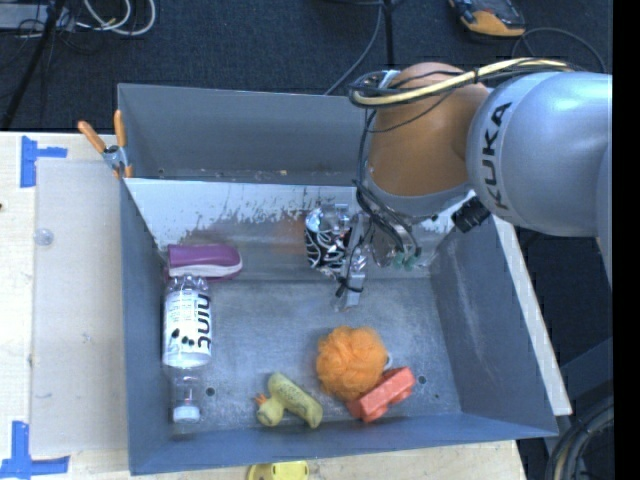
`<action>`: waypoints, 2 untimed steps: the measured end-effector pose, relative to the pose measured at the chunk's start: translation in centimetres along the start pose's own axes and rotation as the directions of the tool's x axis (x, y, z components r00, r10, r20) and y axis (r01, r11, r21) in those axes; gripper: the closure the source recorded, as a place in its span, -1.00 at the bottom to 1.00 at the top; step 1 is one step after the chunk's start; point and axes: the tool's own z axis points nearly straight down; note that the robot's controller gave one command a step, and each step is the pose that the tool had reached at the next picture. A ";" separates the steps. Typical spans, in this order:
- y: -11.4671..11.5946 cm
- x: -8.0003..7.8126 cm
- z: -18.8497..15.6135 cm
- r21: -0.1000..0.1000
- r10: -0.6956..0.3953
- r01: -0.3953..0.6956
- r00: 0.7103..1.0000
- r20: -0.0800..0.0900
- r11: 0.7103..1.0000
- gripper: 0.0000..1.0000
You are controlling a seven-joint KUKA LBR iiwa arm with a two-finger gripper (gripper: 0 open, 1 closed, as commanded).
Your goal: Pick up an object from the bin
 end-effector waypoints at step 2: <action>-1.0 3.4 2.2 0.000 -0.064 0.064 0.998 0.008 0.998 -1.00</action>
Offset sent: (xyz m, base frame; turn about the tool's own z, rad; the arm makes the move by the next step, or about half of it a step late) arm -0.0838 -0.0264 -0.0595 -0.1512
